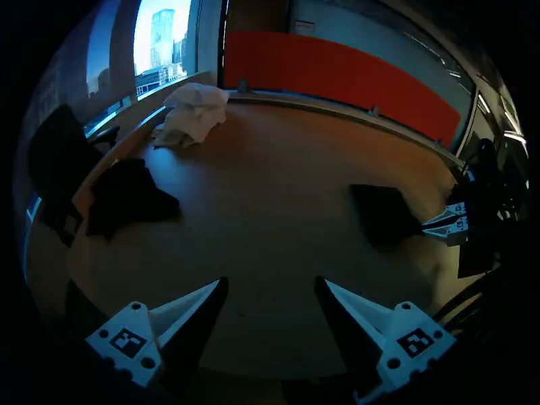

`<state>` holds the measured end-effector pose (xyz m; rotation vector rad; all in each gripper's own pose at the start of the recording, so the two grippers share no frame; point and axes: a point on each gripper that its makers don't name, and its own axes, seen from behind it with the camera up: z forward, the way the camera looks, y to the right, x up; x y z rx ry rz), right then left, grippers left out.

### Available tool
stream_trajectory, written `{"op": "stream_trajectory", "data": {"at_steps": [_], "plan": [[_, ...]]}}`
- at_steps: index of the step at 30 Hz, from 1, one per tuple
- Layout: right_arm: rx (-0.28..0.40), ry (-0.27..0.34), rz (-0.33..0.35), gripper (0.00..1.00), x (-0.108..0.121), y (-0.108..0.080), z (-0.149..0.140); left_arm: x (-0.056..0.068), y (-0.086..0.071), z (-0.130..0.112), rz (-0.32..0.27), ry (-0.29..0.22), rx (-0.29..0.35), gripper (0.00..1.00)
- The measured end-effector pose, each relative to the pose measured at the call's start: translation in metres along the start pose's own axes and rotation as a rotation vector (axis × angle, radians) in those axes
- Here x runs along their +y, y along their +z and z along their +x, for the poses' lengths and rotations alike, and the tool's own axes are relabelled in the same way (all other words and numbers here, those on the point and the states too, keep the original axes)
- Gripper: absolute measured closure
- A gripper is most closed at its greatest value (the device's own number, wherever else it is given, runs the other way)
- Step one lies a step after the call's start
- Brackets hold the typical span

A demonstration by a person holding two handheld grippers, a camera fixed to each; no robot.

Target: Fold towel

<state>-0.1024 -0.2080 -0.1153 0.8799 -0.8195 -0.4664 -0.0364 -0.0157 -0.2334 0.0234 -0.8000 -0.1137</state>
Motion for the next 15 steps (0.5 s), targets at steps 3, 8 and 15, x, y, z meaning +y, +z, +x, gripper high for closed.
{"op": "stream_trajectory", "data": {"at_steps": [3, 8, 15], "plan": [[0.019, -0.007, -0.008, 0.96, 0.003, -0.004, 0.011, 0.001, 0.000, 0.003, -0.004, 0.004, 0.005, 0.05], [0.059, -0.024, -0.025, 0.96, 0.011, -0.012, 0.034, 0.002, 0.001, 0.006, -0.009, 0.013, 0.011, 0.05], [0.117, -0.028, -0.049, 0.96, 0.023, -0.023, 0.072, 0.004, 0.001, 0.016, -0.020, 0.016, 0.034, 0.05]]}}
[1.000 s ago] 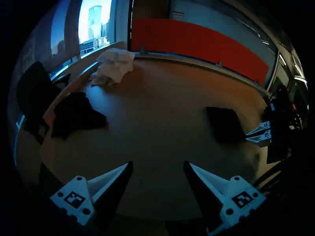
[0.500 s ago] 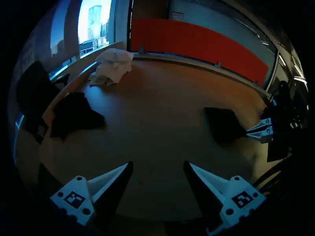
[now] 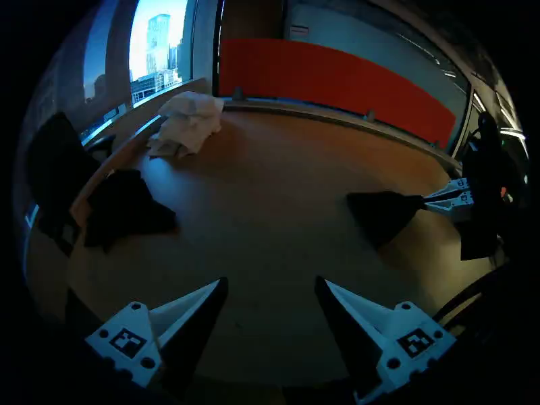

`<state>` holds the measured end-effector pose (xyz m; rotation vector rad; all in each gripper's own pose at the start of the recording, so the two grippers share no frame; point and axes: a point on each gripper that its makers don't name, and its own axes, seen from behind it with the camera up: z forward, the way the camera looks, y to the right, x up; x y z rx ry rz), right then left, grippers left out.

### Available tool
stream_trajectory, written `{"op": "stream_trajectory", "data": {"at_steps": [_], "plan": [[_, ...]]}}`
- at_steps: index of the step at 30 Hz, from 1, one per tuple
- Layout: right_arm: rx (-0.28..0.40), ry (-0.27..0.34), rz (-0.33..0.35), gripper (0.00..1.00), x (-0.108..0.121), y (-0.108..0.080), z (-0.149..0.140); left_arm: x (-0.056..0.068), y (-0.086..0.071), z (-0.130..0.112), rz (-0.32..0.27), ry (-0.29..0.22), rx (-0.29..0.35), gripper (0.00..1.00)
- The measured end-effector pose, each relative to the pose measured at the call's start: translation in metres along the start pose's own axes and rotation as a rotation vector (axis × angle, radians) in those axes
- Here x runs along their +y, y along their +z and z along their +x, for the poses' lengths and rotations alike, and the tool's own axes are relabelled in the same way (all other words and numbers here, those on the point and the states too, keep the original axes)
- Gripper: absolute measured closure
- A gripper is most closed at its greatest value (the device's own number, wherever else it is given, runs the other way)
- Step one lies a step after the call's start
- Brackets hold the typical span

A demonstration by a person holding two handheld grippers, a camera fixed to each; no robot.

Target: Fold towel

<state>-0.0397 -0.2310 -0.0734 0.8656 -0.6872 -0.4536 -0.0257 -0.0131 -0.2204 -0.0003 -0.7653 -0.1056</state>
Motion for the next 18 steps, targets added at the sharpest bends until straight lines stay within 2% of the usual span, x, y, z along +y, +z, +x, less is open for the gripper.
{"op": "stream_trajectory", "data": {"at_steps": [5, 11, 18], "plan": [[0.049, -0.008, -0.020, 0.96, 0.013, -0.007, 0.033, 0.004, 0.001, 0.009, -0.017, 0.002, 0.016, 0.05], [0.102, -0.044, -0.047, 0.96, 0.031, -0.018, 0.075, 0.007, 0.003, 0.015, -0.031, 0.020, 0.018, 0.05], [0.163, -0.044, -0.076, 0.96, 0.051, -0.039, 0.116, 0.014, 0.004, 0.021, -0.049, 0.030, 0.026, 0.05]]}}
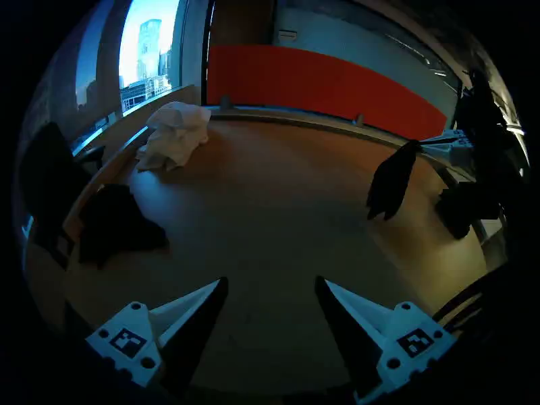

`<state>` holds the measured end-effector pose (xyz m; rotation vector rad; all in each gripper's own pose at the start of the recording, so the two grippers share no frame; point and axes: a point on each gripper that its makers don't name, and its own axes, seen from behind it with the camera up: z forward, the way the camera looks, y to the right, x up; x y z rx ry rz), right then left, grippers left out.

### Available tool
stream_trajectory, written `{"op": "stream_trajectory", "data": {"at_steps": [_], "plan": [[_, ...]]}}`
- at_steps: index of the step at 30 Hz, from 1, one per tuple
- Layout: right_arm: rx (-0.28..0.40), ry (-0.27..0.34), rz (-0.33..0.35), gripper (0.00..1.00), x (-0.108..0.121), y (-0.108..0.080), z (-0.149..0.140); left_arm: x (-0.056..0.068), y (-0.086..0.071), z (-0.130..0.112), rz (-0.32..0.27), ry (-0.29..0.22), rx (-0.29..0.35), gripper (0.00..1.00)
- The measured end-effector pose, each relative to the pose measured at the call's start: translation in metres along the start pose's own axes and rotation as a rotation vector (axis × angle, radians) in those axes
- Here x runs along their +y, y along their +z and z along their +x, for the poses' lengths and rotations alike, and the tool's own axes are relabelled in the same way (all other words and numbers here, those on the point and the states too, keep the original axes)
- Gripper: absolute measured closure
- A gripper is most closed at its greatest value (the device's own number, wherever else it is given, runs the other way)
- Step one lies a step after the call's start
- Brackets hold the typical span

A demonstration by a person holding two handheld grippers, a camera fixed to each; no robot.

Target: Fold towel

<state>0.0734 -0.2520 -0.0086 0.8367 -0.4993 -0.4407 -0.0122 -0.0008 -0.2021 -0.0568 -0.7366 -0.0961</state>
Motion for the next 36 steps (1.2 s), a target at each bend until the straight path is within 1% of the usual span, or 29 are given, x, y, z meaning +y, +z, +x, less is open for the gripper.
{"op": "stream_trajectory", "data": {"at_steps": [3, 6, 14, 20, 30, 36], "plan": [[0.016, 0.008, -0.019, 0.96, 0.011, -0.010, 0.009, 0.003, 0.001, 0.002, -0.007, 0.002, 0.004, 0.05], [0.022, 0.022, -0.045, 0.96, 0.024, -0.020, 0.010, 0.006, 0.002, 0.003, -0.014, 0.003, 0.006, 0.05], [0.017, 0.064, -0.116, 0.96, 0.064, -0.047, 0.001, 0.012, 0.006, 0.008, -0.031, 0.016, 0.007, 0.05], [0.000, 0.096, -0.172, 0.96, 0.103, -0.069, -0.013, 0.016, 0.009, 0.011, -0.039, 0.027, 0.003, 0.05], [-0.056, 0.178, -0.269, 0.96, 0.173, -0.105, -0.051, 0.022, 0.013, 0.015, -0.037, 0.038, -0.003, 0.05], [-0.070, 0.205, -0.312, 0.96, 0.208, -0.123, -0.067, 0.027, 0.015, 0.015, -0.037, 0.040, -0.011, 0.05]]}}
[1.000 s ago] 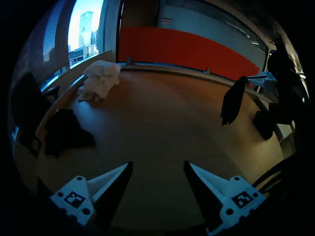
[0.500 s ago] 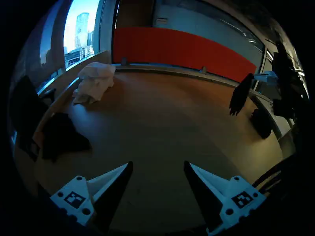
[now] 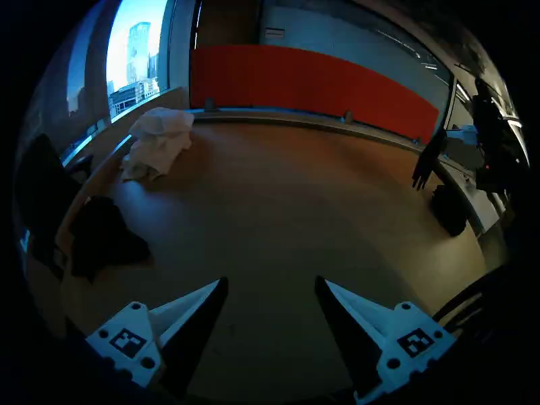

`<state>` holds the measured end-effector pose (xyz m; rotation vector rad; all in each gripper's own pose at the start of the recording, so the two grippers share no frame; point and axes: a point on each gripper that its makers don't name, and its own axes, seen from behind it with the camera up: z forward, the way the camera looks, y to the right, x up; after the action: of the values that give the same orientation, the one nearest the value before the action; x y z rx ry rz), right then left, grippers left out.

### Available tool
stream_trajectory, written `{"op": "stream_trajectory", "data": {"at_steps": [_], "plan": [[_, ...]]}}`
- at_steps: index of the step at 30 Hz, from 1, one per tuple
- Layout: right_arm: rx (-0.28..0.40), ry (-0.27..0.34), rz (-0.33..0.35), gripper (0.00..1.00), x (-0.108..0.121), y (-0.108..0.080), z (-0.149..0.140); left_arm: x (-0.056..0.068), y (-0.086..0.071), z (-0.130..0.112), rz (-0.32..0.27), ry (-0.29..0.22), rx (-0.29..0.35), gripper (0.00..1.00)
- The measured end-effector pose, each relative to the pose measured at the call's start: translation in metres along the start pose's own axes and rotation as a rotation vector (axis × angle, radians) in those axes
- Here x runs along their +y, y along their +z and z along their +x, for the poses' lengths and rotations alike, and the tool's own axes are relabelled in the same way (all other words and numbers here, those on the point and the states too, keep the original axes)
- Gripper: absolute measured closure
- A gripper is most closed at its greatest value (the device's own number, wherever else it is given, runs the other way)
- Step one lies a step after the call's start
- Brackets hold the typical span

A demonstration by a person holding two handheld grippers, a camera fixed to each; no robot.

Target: Fold towel

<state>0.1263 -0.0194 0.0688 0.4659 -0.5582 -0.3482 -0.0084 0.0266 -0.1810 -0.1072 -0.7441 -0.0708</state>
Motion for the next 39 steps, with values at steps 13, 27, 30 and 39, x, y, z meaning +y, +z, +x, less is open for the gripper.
{"op": "stream_trajectory", "data": {"at_steps": [13, 27, 30, 39], "plan": [[-0.047, 0.023, -0.076, 0.96, 0.071, -0.007, -0.021, 0.010, 0.007, 0.004, 0.000, 0.016, -0.014, 0.05], [-0.088, 0.062, -0.129, 0.96, 0.120, -0.016, -0.046, 0.020, 0.011, 0.009, -0.005, 0.039, -0.024, 0.05], [-0.098, 0.065, -0.136, 0.96, 0.126, -0.017, -0.052, 0.022, 0.012, 0.011, -0.006, 0.042, -0.025, 0.04], [-0.106, 0.090, -0.154, 0.96, 0.136, -0.029, -0.065, 0.027, 0.012, 0.013, -0.011, 0.052, -0.026, 0.05]]}}
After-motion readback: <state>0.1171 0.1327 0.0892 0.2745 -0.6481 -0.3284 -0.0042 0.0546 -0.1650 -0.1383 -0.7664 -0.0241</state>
